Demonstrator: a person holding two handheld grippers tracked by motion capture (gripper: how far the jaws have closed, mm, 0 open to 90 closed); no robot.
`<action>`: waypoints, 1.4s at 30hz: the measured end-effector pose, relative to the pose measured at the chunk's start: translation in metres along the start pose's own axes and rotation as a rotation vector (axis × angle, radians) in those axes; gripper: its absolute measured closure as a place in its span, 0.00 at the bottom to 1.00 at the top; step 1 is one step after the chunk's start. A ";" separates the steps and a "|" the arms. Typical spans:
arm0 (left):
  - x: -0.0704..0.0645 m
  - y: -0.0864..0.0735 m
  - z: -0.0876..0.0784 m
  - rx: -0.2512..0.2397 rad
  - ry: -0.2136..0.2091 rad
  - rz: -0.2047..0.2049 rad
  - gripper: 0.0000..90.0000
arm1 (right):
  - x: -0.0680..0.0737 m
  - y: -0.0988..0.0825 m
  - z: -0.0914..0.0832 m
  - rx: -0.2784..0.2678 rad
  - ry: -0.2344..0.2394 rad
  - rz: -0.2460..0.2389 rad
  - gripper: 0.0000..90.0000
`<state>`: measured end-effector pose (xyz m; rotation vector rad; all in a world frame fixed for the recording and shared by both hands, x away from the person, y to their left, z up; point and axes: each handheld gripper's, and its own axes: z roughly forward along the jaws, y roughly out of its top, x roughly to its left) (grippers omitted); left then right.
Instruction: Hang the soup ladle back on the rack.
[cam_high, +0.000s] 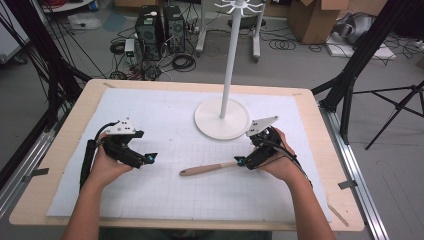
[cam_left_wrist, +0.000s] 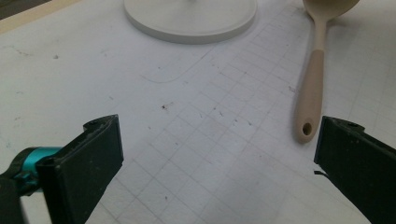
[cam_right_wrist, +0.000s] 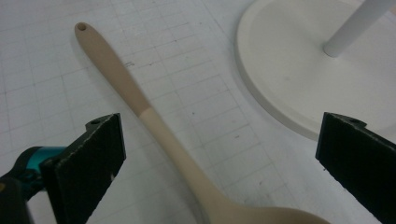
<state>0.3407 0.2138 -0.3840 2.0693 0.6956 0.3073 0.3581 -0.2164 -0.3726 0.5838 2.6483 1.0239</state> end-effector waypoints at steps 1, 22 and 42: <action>0.001 0.000 0.000 0.003 0.002 -0.002 0.02 | 0.000 0.002 0.002 0.005 0.006 -0.007 0.00; 0.010 -0.005 -0.015 -0.003 0.049 -0.021 0.02 | 0.012 0.034 0.054 0.171 0.165 -0.189 0.00; 0.011 -0.006 -0.015 -0.004 0.056 -0.024 0.02 | 0.028 0.031 0.080 0.322 0.249 -0.264 0.34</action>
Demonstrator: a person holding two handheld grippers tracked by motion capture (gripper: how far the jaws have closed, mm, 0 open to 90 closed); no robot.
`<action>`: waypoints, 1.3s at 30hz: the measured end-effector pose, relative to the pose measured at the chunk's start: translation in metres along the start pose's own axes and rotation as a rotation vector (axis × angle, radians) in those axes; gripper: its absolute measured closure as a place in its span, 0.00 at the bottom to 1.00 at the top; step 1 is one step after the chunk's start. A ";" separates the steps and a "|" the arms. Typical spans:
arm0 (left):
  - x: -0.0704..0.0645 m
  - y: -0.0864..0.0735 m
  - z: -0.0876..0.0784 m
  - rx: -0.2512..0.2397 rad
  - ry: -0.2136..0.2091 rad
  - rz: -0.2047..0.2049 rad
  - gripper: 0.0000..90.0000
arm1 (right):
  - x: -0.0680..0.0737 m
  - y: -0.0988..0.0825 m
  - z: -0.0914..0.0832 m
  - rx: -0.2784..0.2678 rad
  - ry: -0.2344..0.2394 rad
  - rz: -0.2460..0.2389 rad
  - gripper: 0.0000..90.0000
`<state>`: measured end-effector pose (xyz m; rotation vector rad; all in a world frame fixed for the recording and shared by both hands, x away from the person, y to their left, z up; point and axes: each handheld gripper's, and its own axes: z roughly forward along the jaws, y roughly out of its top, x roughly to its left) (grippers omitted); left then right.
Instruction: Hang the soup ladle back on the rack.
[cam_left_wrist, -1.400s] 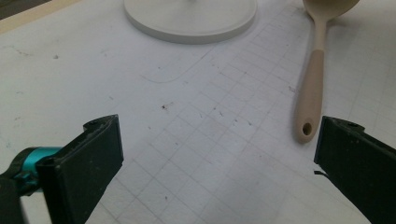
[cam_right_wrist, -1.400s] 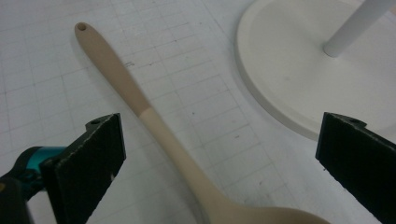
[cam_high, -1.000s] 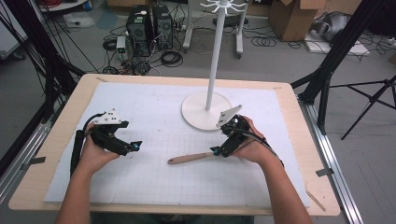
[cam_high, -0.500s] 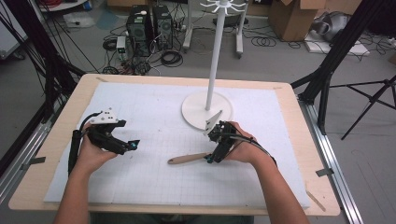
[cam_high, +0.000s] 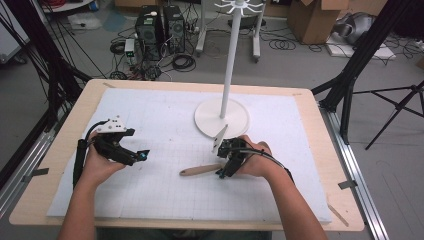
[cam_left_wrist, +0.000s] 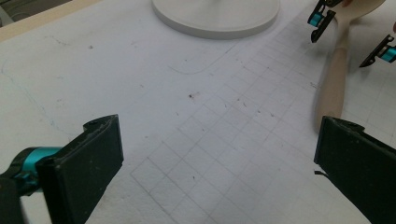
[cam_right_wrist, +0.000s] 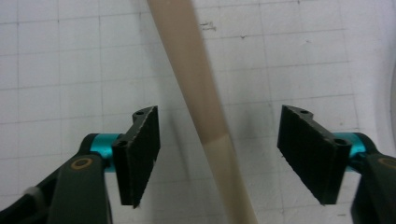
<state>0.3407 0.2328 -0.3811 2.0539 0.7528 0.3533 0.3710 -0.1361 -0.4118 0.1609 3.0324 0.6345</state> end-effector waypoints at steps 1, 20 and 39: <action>0.000 0.000 0.000 0.001 0.000 0.000 0.02 | 0.000 0.000 0.001 0.002 0.007 -0.002 0.36; 0.000 0.000 0.000 0.005 0.001 0.000 0.02 | 0.001 -0.001 0.000 0.037 0.026 -0.031 0.61; -0.001 0.001 0.000 0.003 0.002 0.010 0.02 | 0.001 0.008 0.000 0.104 0.020 -0.045 0.78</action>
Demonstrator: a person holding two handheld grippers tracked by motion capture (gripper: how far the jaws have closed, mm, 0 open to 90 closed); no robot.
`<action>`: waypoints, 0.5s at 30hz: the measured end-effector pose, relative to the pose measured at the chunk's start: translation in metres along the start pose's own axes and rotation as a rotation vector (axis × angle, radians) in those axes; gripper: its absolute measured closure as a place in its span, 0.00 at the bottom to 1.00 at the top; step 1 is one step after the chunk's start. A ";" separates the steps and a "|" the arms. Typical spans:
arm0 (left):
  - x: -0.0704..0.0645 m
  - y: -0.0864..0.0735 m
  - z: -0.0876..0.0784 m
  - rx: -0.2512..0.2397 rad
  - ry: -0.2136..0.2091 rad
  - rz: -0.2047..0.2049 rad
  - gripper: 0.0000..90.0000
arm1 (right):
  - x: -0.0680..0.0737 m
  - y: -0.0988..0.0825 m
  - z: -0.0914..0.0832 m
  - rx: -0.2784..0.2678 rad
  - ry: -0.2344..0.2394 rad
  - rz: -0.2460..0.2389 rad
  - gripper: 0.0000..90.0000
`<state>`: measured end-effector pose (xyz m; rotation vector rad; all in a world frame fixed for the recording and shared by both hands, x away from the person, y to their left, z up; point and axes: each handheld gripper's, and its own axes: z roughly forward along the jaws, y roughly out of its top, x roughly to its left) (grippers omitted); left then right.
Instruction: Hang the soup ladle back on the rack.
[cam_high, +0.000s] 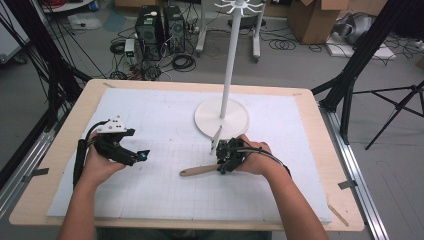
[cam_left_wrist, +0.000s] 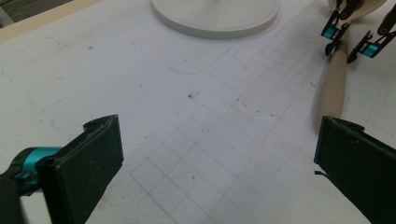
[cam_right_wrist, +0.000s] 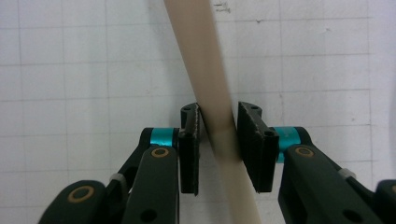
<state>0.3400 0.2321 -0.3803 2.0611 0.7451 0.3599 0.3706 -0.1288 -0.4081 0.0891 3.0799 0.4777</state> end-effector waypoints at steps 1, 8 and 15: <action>0.000 0.000 0.000 0.000 0.000 -0.001 0.02 | 0.000 0.001 0.000 0.007 -0.001 -0.009 0.79; 0.000 0.000 -0.001 -0.002 0.004 -0.001 0.02 | 0.004 0.006 0.000 0.044 -0.010 -0.043 0.81; -0.001 0.000 0.000 -0.001 0.000 -0.001 0.02 | 0.008 0.008 0.000 0.058 -0.037 -0.085 0.84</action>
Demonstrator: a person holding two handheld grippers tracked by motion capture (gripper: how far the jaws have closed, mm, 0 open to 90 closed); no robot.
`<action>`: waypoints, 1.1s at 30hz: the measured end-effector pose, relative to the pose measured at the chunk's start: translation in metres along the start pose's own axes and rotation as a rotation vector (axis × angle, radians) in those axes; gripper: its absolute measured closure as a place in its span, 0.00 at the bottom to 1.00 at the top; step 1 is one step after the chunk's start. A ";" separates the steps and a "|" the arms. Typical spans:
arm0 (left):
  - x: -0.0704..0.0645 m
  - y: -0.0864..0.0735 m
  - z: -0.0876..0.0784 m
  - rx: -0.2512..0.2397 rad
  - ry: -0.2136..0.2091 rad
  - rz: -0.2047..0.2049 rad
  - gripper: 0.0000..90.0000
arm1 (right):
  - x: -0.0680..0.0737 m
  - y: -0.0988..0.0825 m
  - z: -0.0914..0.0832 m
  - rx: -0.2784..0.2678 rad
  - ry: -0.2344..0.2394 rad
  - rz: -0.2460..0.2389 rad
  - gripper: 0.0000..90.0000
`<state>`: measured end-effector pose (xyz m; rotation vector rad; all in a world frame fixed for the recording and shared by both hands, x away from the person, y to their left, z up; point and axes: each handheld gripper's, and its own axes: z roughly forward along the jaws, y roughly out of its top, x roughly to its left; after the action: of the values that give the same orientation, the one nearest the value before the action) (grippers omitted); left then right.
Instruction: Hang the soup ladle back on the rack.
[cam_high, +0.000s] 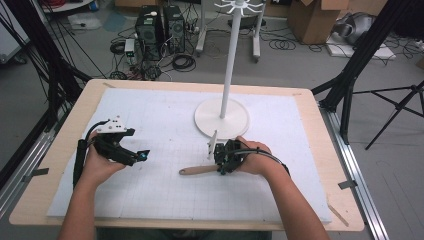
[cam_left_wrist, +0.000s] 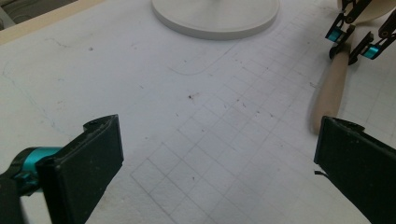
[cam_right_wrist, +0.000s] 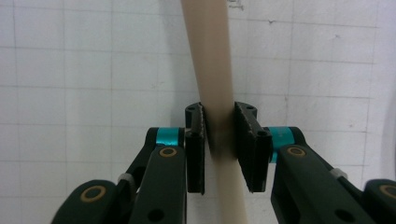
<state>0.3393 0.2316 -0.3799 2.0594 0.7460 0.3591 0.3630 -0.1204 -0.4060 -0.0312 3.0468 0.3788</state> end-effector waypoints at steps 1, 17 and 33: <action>0.000 0.000 0.000 0.001 0.000 0.005 0.02 | 0.000 0.000 0.000 0.000 -0.004 -0.004 0.84; 0.002 -0.001 -0.001 -0.005 -0.001 -0.002 0.02 | -0.002 -0.005 -0.014 -0.045 -0.031 0.066 0.86; 0.001 0.000 -0.002 -0.009 0.002 -0.006 0.02 | -0.003 -0.046 -0.082 -0.386 -0.157 0.183 0.86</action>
<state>0.3390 0.2338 -0.3790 2.0484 0.7503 0.3610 0.3614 -0.1855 -0.3384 0.2454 2.7830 0.9279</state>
